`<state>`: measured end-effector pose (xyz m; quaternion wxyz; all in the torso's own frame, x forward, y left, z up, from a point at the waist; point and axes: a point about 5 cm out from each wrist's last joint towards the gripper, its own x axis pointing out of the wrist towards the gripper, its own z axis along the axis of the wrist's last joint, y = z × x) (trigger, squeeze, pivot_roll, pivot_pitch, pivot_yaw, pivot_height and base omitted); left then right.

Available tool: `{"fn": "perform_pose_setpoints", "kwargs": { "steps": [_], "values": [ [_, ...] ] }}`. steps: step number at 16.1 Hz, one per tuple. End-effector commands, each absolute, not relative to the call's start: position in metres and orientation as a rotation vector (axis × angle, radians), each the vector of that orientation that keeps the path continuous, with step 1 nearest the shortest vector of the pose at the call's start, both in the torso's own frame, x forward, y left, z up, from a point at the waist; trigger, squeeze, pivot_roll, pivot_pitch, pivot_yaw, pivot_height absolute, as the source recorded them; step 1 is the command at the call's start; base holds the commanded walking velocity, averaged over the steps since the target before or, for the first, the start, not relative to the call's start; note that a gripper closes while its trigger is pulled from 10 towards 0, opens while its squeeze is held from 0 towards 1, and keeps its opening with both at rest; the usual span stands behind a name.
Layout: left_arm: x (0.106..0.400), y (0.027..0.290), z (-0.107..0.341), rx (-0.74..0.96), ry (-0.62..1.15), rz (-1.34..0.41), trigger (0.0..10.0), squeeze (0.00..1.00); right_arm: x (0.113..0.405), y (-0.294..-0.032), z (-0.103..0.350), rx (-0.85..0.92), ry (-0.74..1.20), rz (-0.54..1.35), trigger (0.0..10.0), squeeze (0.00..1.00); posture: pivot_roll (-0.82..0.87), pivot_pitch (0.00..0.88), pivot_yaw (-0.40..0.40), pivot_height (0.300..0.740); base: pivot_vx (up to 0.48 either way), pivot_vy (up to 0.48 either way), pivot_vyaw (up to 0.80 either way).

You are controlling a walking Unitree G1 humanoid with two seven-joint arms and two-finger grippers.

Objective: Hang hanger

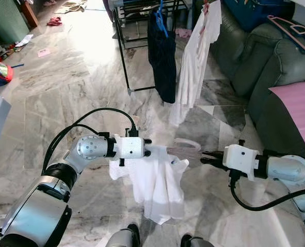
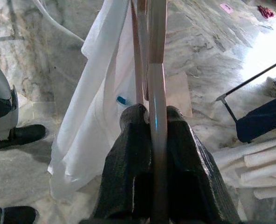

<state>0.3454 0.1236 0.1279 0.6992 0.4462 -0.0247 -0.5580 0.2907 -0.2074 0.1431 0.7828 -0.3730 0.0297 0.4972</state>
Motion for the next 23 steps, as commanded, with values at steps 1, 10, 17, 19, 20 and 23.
{"fn": "perform_pose_setpoints", "kwargs": {
  "steps": [1,10,17,19,20,23],
  "values": [
    [0.343,0.127,0.122,1.02,-0.006,-1.271,0.0,0.0,0.292,-0.202,0.153,-0.821,-0.003,1.083,10.0,0.0,-0.04,0.208,0.1,0.74,0.0,0.0,0.0],
    [0.34,0.131,0.113,1.027,0.047,-1.292,0.0,0.0,0.297,-0.206,0.153,-0.813,0.006,1.049,10.0,1.0,-0.04,0.203,0.094,0.74,0.0,0.0,0.0],
    [0.341,0.145,0.111,1.031,0.106,-1.251,0.0,0.0,0.296,-0.22,0.158,-0.865,0.105,1.034,10.0,1.0,-0.04,0.207,0.091,0.74,0.0,0.0,0.0],
    [0.341,0.152,0.109,1.037,0.13,-1.238,0.0,0.0,0.295,-0.226,0.164,-0.873,0.115,1.017,10.0,1.0,-0.04,0.209,0.092,0.74,0.0,0.0,0.0],
    [0.341,0.155,0.109,1.036,0.141,-1.228,0.0,0.0,0.295,-0.228,0.165,-0.873,0.124,1.012,10.0,1.0,-0.04,0.209,0.092,0.74,0.0,0.0,0.0],
    [0.343,0.169,0.108,1.005,0.182,-1.144,0.0,0.0,0.29,-0.237,0.168,-0.847,0.158,0.98,10.0,1.0,-0.05,0.214,0.09,0.74,0.0,0.0,0.0]
  ]
}}
